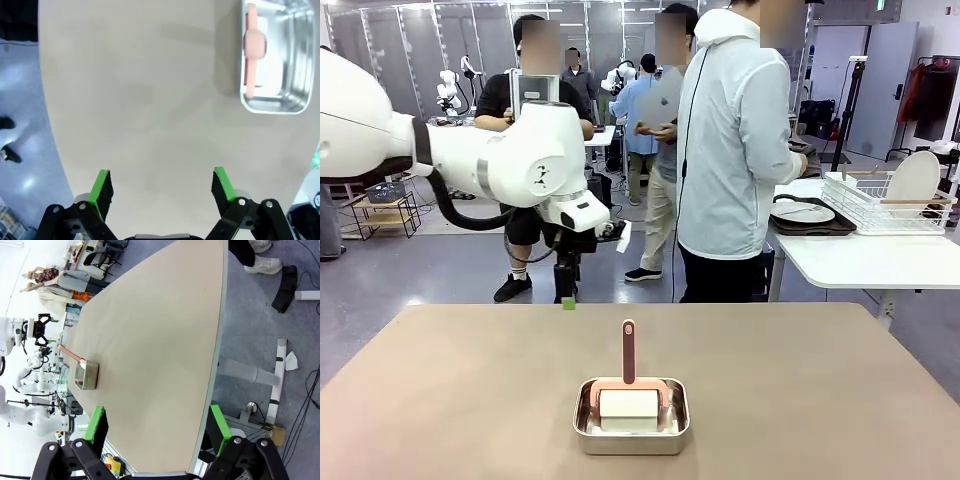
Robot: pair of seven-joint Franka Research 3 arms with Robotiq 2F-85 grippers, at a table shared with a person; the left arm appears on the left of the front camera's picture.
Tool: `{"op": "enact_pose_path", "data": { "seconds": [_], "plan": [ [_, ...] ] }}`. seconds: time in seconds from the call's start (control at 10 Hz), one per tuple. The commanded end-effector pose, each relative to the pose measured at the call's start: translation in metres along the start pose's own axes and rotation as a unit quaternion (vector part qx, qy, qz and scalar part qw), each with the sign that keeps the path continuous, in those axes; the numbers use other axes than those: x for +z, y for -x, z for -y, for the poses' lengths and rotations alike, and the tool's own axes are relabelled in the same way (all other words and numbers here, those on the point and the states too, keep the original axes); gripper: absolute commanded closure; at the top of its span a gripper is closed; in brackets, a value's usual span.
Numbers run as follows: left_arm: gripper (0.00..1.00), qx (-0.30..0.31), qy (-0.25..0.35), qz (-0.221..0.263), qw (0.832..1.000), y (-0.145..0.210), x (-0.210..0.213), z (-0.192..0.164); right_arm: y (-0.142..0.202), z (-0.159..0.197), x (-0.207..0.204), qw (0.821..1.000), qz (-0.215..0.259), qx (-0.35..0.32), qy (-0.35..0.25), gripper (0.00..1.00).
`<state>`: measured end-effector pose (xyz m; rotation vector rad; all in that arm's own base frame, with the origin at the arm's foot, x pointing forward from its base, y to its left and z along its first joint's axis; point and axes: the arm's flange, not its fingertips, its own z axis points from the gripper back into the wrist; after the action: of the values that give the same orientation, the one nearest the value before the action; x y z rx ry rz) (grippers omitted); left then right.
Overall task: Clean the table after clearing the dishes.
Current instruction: When the right (or left) Handle tray is removed, use the right hand (or left hand) to clean the right (or left) side of the table with the Lint Roller.
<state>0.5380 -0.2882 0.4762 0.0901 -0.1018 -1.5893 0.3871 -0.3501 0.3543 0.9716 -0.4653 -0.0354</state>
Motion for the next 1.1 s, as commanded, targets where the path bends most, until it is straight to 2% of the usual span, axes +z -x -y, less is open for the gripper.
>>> {"op": "enact_pose_path", "data": {
  "seconds": [0.0, 0.5, 0.6, 1.0],
  "plan": [
    [0.00, -0.001, 0.023, -0.008, 1.000, -0.015, 0.001, -0.004, 0.005, -0.005, -0.001, 1.000, -0.002, 0.003, 0.007, 0.00],
    [0.00, -0.001, 0.063, 0.039, 0.997, -0.047, -0.026, 0.011, 0.005, -0.005, -0.001, 1.000, -0.002, 0.003, 0.007, 0.00],
    [0.00, -0.001, 0.086, 0.052, 0.995, -0.052, -0.032, 0.016, 0.005, -0.005, -0.001, 1.000, -0.002, 0.003, 0.007, 0.00],
    [0.00, -0.007, 0.134, 0.041, 0.990, -0.056, -0.042, 0.023, 0.005, -0.005, -0.001, 1.000, -0.002, 0.003, 0.007, 0.00]
  ]
}}
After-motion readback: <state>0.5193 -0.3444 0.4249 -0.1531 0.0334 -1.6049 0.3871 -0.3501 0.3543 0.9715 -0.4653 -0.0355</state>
